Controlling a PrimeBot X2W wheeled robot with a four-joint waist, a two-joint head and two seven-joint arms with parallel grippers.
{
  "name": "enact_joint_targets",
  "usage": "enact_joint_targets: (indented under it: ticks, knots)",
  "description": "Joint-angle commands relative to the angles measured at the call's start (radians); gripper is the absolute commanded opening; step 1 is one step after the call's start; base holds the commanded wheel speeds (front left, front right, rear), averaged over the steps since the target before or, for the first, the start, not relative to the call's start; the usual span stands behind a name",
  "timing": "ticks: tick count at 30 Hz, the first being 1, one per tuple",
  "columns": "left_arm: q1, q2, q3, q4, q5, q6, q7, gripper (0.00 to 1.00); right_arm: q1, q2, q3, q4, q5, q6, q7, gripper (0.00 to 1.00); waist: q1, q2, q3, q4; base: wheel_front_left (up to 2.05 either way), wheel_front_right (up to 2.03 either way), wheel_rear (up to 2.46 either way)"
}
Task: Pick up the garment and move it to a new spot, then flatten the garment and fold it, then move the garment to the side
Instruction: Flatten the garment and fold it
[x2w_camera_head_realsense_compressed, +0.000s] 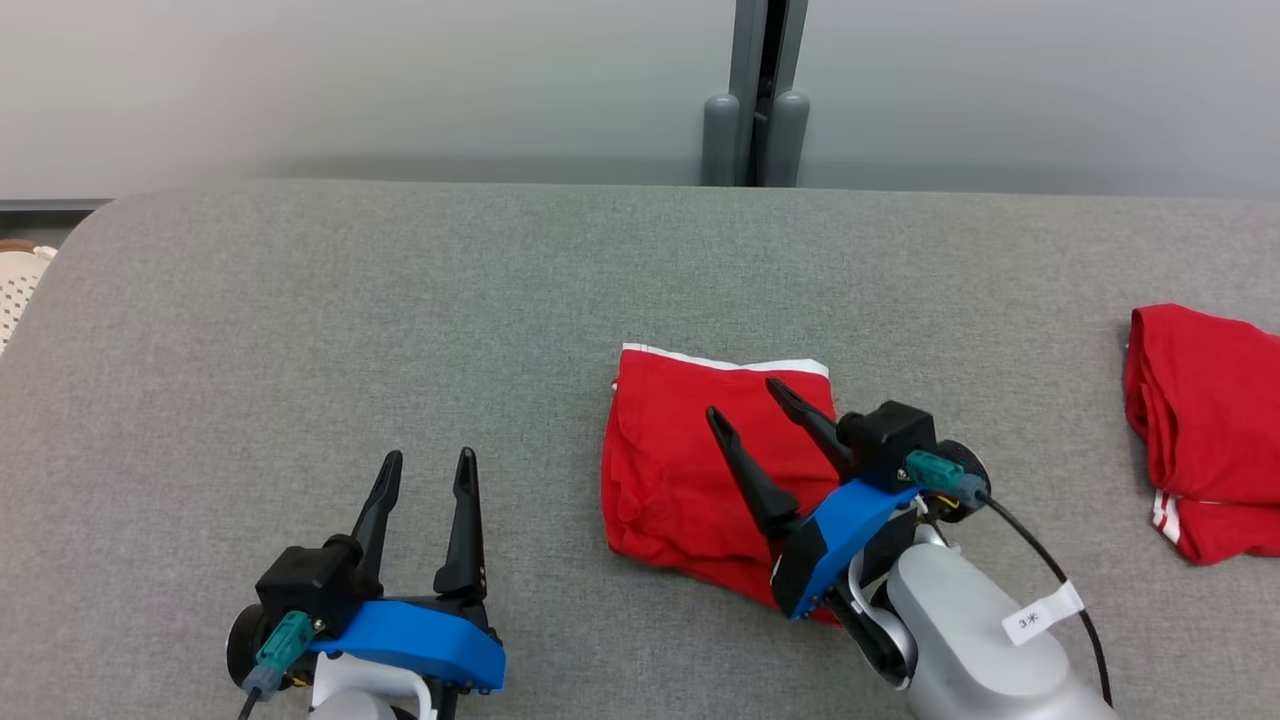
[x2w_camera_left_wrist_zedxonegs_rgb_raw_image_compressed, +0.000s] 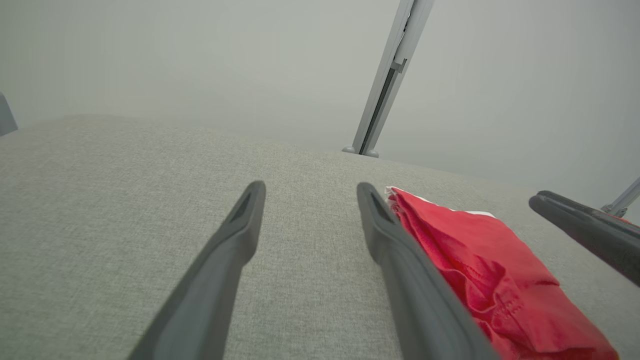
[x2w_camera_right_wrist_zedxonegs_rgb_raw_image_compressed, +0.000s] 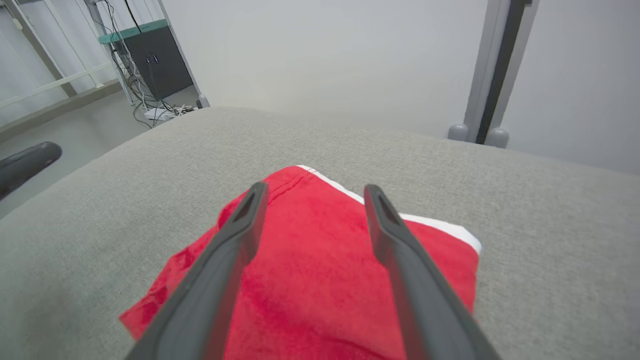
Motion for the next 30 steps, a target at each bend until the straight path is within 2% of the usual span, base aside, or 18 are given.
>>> enact_joint_targets:
  ticks: [1, 2, 3, 4, 5, 6, 19, 26, 27, 29, 30]
  knots:
    - [-0.002, -0.001, 0.003, 0.000, 0.007, -0.008, -0.003, 1.00, 0.027, 0.001, -0.013, -0.004, -0.045, 0.000, -0.004, 1.00, 0.0000, 0.0000, 0.006, 0.005, 0.00, 0.00, 0.00]
    - [-0.007, -0.002, 0.004, 0.002, 0.008, -0.007, -0.003, 1.00, 0.034, 0.001, -0.017, -0.003, -0.056, 0.000, -0.005, 0.82, 0.0000, 0.0000, 0.010, 0.009, 0.00, 0.00, 0.00]
    - [-0.012, -0.002, 0.004, 0.004, 0.009, -0.008, -0.003, 1.00, 0.039, 0.001, -0.012, 0.001, -0.062, 0.000, -0.005, 0.42, 0.0000, 0.0000, 0.013, 0.014, 0.00, 0.00, 0.00]
    - [-0.016, -0.001, 0.007, 0.006, 0.009, -0.009, -0.003, 1.00, 0.040, 0.001, -0.002, 0.007, -0.066, 0.000, -0.005, 0.21, 0.0000, 0.0000, 0.016, 0.020, 0.00, 0.00, 0.00]
    - [-0.020, -0.001, 0.008, 0.008, 0.011, -0.011, -0.003, 1.00, 0.039, 0.001, 0.009, 0.014, -0.072, 0.000, -0.005, 0.02, 0.0000, 0.0000, 0.019, 0.025, 0.00, 0.00, 0.00]
    - [-0.024, -0.001, 0.008, 0.010, 0.013, -0.013, -0.003, 1.00, 0.037, 0.000, 0.023, 0.022, -0.072, 0.000, -0.005, 0.00, 0.0000, 0.0000, 0.021, 0.032, 0.00, 0.00, 0.00]
    - [-0.037, -0.019, 0.041, 0.037, 0.025, -0.027, -0.003, 1.00, 0.030, 0.000, 0.275, 0.055, 0.007, 0.000, 0.024, 0.00, 0.0000, 0.0000, 0.031, 0.082, 0.00, 0.00, 0.00]
    - [-0.024, -0.030, 0.060, 0.052, 0.036, -0.035, -0.003, 1.00, 0.017, 0.000, 0.288, 0.046, 0.010, 0.000, 0.009, 0.00, 0.0000, 0.0000, 0.018, 0.059, 0.00, 0.00, 0.00]
    - [-0.021, -0.030, 0.064, 0.054, 0.038, -0.035, -0.003, 1.00, 0.015, 0.000, 0.277, 0.038, 0.003, 0.000, 0.003, 0.02, 0.0000, 0.0000, 0.014, 0.052, 0.00, 0.00, 0.00]
    - [-0.017, -0.031, 0.070, 0.056, 0.046, -0.037, -0.003, 1.00, 0.021, 0.001, 0.256, 0.014, -0.006, 0.000, 0.000, 0.26, 0.0000, 0.0000, 0.004, 0.040, 0.00, 0.00, 0.00]
    - [-0.015, -0.032, 0.073, 0.056, 0.047, -0.039, -0.003, 1.00, 0.028, 0.000, 0.240, 0.001, -0.010, 0.000, -0.002, 0.42, 0.0000, 0.0000, -0.001, 0.033, 0.00, 0.00, 0.00]
